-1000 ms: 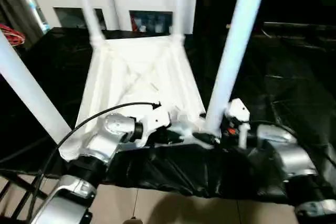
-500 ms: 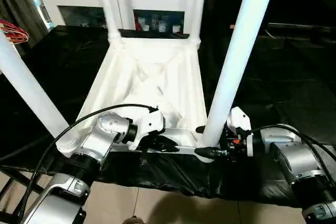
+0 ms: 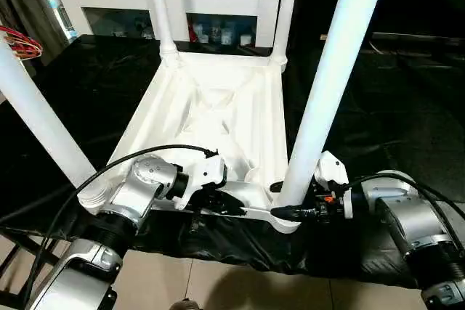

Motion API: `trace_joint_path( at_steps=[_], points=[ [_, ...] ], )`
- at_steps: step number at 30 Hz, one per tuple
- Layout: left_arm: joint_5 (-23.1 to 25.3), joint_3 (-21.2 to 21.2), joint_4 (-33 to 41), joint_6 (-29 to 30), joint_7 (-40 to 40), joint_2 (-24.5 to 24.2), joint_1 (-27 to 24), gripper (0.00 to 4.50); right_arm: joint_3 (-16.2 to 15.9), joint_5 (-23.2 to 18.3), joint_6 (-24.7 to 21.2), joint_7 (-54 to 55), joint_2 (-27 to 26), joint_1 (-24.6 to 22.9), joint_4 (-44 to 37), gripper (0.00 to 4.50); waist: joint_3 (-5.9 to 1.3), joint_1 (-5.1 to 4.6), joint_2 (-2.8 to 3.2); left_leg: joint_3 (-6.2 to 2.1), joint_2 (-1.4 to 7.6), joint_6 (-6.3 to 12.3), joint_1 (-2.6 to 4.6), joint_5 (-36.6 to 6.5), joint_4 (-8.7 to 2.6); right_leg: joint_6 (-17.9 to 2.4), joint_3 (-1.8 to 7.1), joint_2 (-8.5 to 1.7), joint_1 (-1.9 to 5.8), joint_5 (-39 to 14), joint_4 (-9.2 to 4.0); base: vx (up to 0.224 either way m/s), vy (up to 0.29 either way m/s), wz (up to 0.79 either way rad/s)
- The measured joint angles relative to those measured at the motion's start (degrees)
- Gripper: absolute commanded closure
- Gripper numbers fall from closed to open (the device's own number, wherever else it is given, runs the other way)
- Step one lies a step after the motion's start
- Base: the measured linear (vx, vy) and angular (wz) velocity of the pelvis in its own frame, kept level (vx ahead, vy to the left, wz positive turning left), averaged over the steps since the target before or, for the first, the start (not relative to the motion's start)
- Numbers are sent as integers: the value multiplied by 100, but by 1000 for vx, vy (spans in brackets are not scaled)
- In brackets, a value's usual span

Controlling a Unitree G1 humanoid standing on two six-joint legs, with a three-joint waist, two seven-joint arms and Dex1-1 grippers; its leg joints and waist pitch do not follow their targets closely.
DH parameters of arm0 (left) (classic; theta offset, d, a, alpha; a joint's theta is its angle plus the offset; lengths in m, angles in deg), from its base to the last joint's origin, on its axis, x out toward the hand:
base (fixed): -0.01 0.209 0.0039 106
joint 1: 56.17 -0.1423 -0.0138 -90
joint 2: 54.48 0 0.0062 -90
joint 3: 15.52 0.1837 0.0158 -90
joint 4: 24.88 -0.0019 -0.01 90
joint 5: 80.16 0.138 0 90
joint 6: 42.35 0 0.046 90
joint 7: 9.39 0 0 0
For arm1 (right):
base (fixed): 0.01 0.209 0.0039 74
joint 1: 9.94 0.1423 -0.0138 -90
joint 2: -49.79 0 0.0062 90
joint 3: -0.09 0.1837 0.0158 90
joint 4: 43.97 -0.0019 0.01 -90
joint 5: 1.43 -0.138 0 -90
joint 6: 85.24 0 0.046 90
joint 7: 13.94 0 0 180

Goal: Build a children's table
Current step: Rotate leg to tighten

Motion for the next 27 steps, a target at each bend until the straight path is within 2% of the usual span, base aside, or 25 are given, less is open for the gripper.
trace_joint_path(
  at_steps=[4,6,9,12,14,16,21,23,26,27],
  points=[
    [19,-8,-79,-73,149,24,0,450,76,15,55,176,-81,-53,25,246,-2,9,-3,0,0,-1,6,2,1,5,1,0,10,-3,9,0,0,0],
    [87,-45,-149,-74,415,76,19,450,180,61,115,536,-247,-52,185,249,-8,-19,-13,0,2,-3,19,4,11,21,2,0,16,-12,23,0,0,0],
    [246,-133,-263,58,974,248,84,450,425,141,190,1371,-536,-30,467,253,-5,-104,-28,-1,0,-3,70,4,15,26,2,-1,31,-15,18,0,0,0],
    [345,-185,-306,199,1473,426,108,450,612,249,157,2141,-793,80,713,255,1,-219,-38,-3,-1,-3,78,4,11,27,-5,-2,37,-16,-22,0,0,0],
    [425,-248,-343,322,1925,584,124,450,827,316,-23,2808,-1099,240,928,255,1,-293,-37,-11,-1,-3,85,4,1,27,-25,-2,45,-16,-72,0,0,0],
    [461,-290,-396,411,2271,715,148,450,915,387,-78,3350,-1280,373,1092,255,3,-382,-38,-24,-3,-3,84,4,7,28,-39,-2,46,-16,-101,0,0,0],
    [679,-352,-446,579,3013,1012,157,450,1074,605,-160,4514,-1709,731,1549,255,8,-537,-23,-52,-2,0,108,2,2,28,-102,-9,97,-16,-217,0,0,0],
    [747,-356,-448,614,3298,1108,158,450,1125,706,-162,4915,-1843,886,1750,255,19,-573,11,-95,-3,1,110,1,-1,28,-159,-10,129,-16,-294,0,0,0],
    [806,-371,-441,666,3552,1191,158,450,1163,795,-93,5314,-1978,1057,1987,255,22,-594,35,-123,-12,1,106,0,0,28,-179,-10,132,-16,-339,0,0,0],
    [816,-368,-438,669,3599,1204,158,450,1185,796,-54,5380,-2005,1083,2041,220,25,-601,38,-123,-14,1,107,0,0,28,-177,-10,130,-16,-343,0,0,0]
  ],
)
